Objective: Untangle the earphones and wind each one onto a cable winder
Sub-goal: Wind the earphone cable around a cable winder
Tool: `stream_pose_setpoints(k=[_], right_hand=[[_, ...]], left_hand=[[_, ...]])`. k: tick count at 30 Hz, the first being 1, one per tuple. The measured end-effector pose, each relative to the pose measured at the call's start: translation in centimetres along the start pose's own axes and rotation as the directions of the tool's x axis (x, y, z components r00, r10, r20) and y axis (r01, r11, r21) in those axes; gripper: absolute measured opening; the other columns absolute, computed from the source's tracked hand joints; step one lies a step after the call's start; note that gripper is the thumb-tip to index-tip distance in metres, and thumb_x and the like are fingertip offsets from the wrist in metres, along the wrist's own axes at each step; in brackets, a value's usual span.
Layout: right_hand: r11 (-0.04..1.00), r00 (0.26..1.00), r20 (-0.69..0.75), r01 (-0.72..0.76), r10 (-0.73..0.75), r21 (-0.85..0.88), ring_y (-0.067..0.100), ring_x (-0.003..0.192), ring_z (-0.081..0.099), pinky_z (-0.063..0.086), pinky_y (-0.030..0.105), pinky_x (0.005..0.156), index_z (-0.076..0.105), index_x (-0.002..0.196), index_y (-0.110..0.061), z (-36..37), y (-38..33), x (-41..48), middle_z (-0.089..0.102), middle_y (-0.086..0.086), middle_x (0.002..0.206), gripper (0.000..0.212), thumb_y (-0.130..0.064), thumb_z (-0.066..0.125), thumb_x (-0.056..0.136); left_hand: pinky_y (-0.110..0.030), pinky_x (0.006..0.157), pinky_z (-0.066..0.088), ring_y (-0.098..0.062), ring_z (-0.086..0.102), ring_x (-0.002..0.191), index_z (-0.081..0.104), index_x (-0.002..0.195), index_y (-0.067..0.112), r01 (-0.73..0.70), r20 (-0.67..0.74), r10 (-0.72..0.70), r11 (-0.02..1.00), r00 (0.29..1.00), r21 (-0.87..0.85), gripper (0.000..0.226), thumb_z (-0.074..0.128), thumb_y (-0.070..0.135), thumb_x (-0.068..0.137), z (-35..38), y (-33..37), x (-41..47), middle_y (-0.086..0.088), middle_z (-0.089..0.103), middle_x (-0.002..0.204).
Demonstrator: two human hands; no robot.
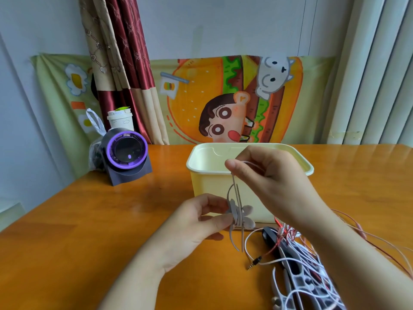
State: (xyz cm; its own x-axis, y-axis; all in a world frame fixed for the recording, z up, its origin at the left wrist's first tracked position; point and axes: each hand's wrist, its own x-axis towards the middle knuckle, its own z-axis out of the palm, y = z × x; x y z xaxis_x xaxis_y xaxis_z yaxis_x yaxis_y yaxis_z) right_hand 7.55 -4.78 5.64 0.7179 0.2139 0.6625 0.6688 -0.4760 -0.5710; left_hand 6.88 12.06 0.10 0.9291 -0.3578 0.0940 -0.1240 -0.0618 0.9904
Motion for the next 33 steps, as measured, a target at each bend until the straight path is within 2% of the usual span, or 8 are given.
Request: stream_pose_setpoints(k=[5,11,15,17,19,24,28,33], right_hand=[[0.997,0.998,0.043,0.044,-0.046,0.056,0.019,0.056,0.049,0.038,0.029,0.052,0.063,0.072,-0.013,-0.2,-0.2,-0.1,0.058,0.01,0.062,0.034,-0.044,0.058,0.086],[0.99,0.991,0.089,0.085,-0.096,0.112,0.005,0.05,0.045,0.034,0.014,0.049,0.062,0.07,-0.016,-0.3,-0.6,-0.2,0.053,-0.005,0.055,0.029,-0.039,0.061,0.087],[0.997,1.0,-0.017,0.018,-0.017,0.077,0.005,0.052,0.041,0.031,0.013,0.048,0.064,0.07,-0.006,-0.8,-0.2,0.1,0.05,0.004,0.055,0.033,-0.034,0.061,0.086],[0.997,0.997,-0.052,-0.044,0.048,0.068,0.005,0.05,0.037,0.028,0.013,0.046,0.063,0.071,-0.003,-0.9,0.3,0.2,0.042,-0.001,0.051,0.035,-0.034,0.061,0.086],[0.994,0.994,-0.041,-0.094,0.096,0.058,0.004,0.047,0.035,0.027,0.013,0.045,0.063,0.069,-0.006,-0.7,0.9,0.3,0.037,-0.01,0.048,0.034,-0.035,0.062,0.086],[0.98,0.983,0.026,-0.181,0.18,0.08,0.004,0.042,0.031,0.024,0.012,0.042,0.062,0.065,-0.012,0.0,1.9,0.2,0.033,-0.012,0.045,0.033,-0.036,0.061,0.088],[0.955,0.96,0.069,-0.277,0.271,0.11,0.006,0.042,0.027,0.021,0.013,0.041,0.062,0.063,-0.017,0.3,2.7,0.1,0.029,-0.011,0.045,0.032,-0.037,0.06,0.088],[0.934,0.927,0.199,-0.342,0.317,0.103,0.009,0.044,0.025,0.02,0.017,0.041,0.06,0.051,-0.028,1.1,2.9,-0.3,0.032,-0.001,0.051,0.04,-0.039,0.057,0.09]], left_hand=[[-0.022,0.067,0.049,-0.014,0.07,0.085,0.065,0.103,0.012,0.033,-0.018,-0.034,0.998,0.999,-0.047,0.04,0.071,0.032,0.07,0.0,-0.1,0.0,-0.007,0.073,0.101],[-0.02,0.063,0.05,-0.012,0.069,0.08,0.066,0.105,0.009,0.067,-0.045,-0.072,0.991,0.996,-0.113,0.037,0.069,0.028,0.073,-0.1,-0.1,0.1,-0.005,0.073,0.093],[-0.021,0.067,0.05,-0.014,0.069,0.086,0.066,0.105,0.012,0.037,0.011,-0.036,0.991,0.999,-0.125,0.032,0.077,0.026,0.078,-0.1,0.1,-0.1,-0.009,0.072,0.103],[-0.024,0.069,0.051,-0.014,0.068,0.091,0.065,0.104,0.015,0.0,0.07,0.009,0.992,0.998,-0.126,0.028,0.071,0.023,0.077,0.0,0.2,-0.3,-0.006,0.072,0.106],[-0.024,0.071,0.051,-0.015,0.068,0.093,0.066,0.102,0.017,-0.023,0.096,0.035,0.992,0.995,-0.123,0.026,0.072,0.023,0.077,0.0,0.3,-0.4,-0.006,0.072,0.109],[-0.022,0.07,0.05,-0.014,0.068,0.094,0.067,0.102,0.02,-0.046,0.084,0.053,0.996,0.995,-0.078,0.03,0.076,0.029,0.075,-0.3,0.3,-0.4,-0.003,0.072,0.109],[-0.02,0.066,0.05,-0.01,0.067,0.086,0.074,0.091,0.028,-0.067,0.045,0.077,0.979,0.996,-0.19,0.019,0.072,0.019,0.074,-0.2,0.5,-0.4,0.002,0.071,0.097],[-0.02,0.06,0.053,-0.011,0.068,0.073,0.071,0.096,0.014,-0.102,-0.074,0.075,0.867,0.994,-0.488,0.028,0.073,0.01,0.069,-0.3,0.6,0.0,-0.006,0.071,0.092]])
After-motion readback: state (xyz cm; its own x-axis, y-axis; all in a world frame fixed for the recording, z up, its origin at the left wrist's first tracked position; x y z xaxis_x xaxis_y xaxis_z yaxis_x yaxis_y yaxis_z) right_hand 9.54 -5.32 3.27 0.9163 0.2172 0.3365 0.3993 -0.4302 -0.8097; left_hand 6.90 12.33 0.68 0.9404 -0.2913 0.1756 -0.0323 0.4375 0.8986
